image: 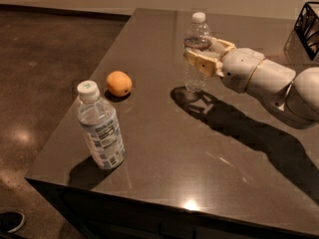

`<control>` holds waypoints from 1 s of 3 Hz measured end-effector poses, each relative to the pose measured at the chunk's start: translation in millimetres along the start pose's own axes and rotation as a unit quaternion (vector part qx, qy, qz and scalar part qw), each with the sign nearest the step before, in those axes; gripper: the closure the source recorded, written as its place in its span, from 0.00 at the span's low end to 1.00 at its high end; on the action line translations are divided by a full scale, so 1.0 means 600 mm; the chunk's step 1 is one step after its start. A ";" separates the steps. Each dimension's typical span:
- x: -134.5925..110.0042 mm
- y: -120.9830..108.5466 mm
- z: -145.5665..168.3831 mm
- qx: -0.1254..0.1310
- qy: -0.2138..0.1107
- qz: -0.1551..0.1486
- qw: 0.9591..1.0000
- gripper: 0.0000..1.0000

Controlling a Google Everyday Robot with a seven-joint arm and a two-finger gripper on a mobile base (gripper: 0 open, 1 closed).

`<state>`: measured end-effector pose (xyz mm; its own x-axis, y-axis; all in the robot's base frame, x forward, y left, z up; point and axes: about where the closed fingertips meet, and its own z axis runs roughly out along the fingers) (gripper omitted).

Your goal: Place water bottle upright

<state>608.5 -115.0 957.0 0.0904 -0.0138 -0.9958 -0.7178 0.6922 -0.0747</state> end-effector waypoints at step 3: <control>0.012 -0.008 -0.010 0.012 -0.015 -0.001 1.000 0.53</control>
Offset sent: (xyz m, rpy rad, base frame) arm 0.0003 -0.0137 -0.0075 0.0311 -0.0310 -0.0347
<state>608.5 -122.5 950.2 0.1123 0.0063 -0.9937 -0.7011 0.7091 -0.0748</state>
